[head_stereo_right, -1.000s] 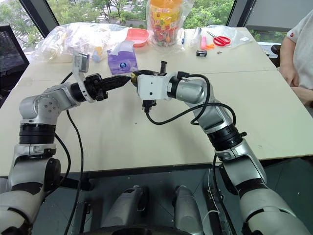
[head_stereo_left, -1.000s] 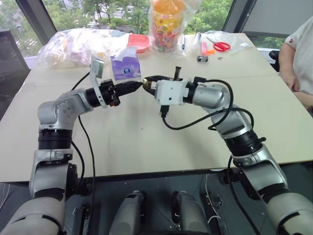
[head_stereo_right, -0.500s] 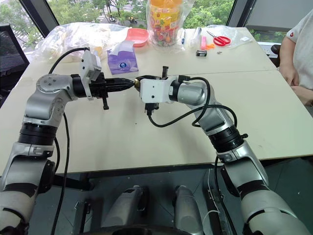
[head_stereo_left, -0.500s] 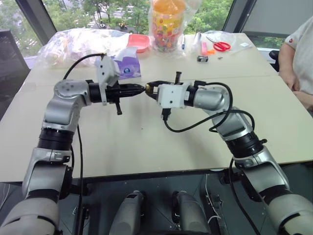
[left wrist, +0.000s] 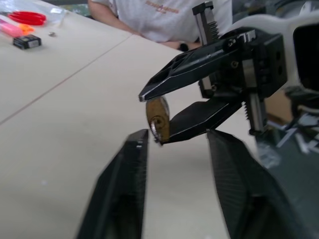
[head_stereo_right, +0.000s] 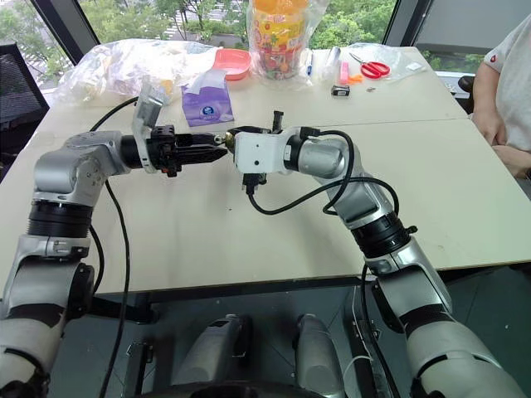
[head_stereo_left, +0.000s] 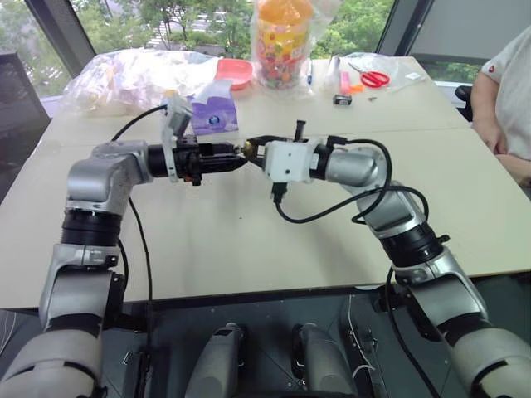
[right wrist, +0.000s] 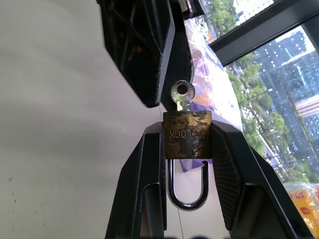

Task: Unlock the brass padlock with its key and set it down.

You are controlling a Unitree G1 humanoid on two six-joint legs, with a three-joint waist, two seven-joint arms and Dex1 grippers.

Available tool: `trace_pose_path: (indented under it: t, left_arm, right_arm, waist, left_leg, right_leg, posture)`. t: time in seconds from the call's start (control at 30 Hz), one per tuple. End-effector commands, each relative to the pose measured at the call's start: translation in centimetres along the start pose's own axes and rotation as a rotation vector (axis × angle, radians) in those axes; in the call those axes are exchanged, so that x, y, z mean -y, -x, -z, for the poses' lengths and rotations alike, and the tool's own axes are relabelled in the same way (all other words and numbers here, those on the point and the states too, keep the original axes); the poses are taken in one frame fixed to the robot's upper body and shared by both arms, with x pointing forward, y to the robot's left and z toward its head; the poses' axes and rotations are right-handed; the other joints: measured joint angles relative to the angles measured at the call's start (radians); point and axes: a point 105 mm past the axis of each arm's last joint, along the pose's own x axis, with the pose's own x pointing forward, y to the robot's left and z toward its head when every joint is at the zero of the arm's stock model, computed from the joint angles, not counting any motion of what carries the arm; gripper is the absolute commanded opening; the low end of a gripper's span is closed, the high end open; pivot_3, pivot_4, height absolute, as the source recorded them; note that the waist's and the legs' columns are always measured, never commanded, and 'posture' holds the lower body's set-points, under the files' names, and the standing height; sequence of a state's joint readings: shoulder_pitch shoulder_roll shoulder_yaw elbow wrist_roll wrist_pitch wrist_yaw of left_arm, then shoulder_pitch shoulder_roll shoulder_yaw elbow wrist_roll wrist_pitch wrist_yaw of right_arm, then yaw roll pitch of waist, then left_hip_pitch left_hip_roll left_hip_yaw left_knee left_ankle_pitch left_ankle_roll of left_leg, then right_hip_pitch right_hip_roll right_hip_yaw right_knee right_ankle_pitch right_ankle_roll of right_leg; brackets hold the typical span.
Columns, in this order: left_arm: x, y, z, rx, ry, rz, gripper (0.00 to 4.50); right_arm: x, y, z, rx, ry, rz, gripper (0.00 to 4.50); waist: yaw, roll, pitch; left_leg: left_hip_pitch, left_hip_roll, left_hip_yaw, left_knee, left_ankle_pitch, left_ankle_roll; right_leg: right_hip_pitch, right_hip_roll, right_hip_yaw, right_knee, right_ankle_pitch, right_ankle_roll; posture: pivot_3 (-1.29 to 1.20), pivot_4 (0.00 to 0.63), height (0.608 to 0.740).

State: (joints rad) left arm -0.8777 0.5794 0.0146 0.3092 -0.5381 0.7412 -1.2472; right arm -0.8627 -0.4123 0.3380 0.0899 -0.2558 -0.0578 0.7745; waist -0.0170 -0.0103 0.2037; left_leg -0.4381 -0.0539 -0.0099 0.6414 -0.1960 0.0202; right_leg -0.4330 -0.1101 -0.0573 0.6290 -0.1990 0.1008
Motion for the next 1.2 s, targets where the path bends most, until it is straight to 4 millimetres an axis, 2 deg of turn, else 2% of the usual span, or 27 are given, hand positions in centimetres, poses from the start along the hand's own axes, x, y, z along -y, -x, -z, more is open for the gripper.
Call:
trace_pose_path:
  t: [0.03,0.27,0.5,0.6,0.7,1.0,1.07,1.17,1.2]
  left_arm:
    - [0.4,0.6,-2.4,0.071,-0.025,-0.006,2.11]
    - [-0.6,-0.3,-1.7,0.062,-0.035,-0.051,2.11]
    - [-0.8,-1.2,-1.9,0.084,-0.036,-0.036,2.11]
    - [-0.9,-1.4,-2.0,0.088,-0.033,-0.034,1.24]
    - [-0.7,-1.6,-2.0,0.086,-0.028,-0.018,0.02]
    - [-0.8,-1.5,-1.7,0.074,-0.033,-0.022,0.02]
    - [-0.9,-1.4,-1.8,0.085,-0.03,-0.027,0.0]
    - [-0.9,-1.2,-2.0,0.109,-0.016,-0.031,0.0]
    - [-0.9,-1.1,-2.0,0.114,-0.012,-0.032,0.0]
  right_arm:
    - [1.7,0.3,-1.5,0.042,0.055,0.054,0.7]
    - [2.0,0.2,-2.0,0.059,0.066,0.067,0.7]
    - [2.1,0.2,-2.3,0.065,0.069,0.072,0.7]
    - [2.1,0.2,-2.3,0.066,0.07,0.075,0.7]
    - [2.1,0.2,-2.4,0.065,0.069,0.076,0.7]
    - [1.9,0.2,-2.1,0.055,0.062,0.071,0.7]
    - [1.9,0.3,-2.0,0.053,0.054,0.071,1.77]
    - [1.7,0.6,-1.4,0.027,0.055,0.052,3.13]
    - [1.8,0.7,-1.2,0.014,0.063,0.063,3.74]
  waist:
    - [0.001,0.0,0.0]
    - [0.005,0.0,0.0]
    - [0.004,0.0,0.0]
    - [0.003,0.0,0.0]
    - [0.003,0.0,0.0]
    - [0.004,0.0,0.0]
    - [0.004,0.0,0.0]
    - [0.004,0.0,0.0]
    - [0.004,0.0,0.0]
  left_leg:
    - [0.0,0.0,0.0,0.001,0.0,0.0]
    - [0.0,0.0,0.0,0.003,0.0,0.0]
    - [0.0,0.0,0.0,0.003,0.0,0.0]
    - [0.0,0.0,0.0,0.003,0.0,0.0]
    - [0.0,0.0,0.0,0.003,0.0,0.0]
    - [0.0,0.0,0.0,0.003,0.0,0.0]
    - [0.0,0.0,0.0,0.003,0.0,0.0]
    - [0.0,0.0,0.0,0.003,0.0,0.0]
    - [0.0,0.0,0.0,0.003,0.0,0.0]
  right_leg:
    - [0.0,0.0,0.0,0.0,0.0,0.0]
    - [0.001,0.0,0.0,0.0,0.0,-0.001]
    - [0.001,0.0,0.0,0.0,0.0,-0.001]
    - [0.001,0.0,0.0,0.0,0.0,-0.001]
    - [0.001,0.0,0.0,0.0,0.0,-0.001]
    - [0.001,0.0,0.0,0.0,0.0,-0.001]
    - [0.001,0.0,0.0,0.0,0.0,-0.001]
    - [0.001,0.0,0.0,0.0,0.0,-0.001]
    - [0.001,0.0,0.0,0.0,0.0,-0.001]
  posture:
    - [0.0,0.15,0.74]
    - [0.0,0.15,0.74]
    - [0.0,0.15,0.74]
    - [0.0,0.15,0.74]
    - [0.0,0.15,0.74]
    - [0.0,0.15,0.74]
    - [0.0,0.15,0.74]
    - [0.0,0.15,0.74]
    - [0.0,0.15,0.74]
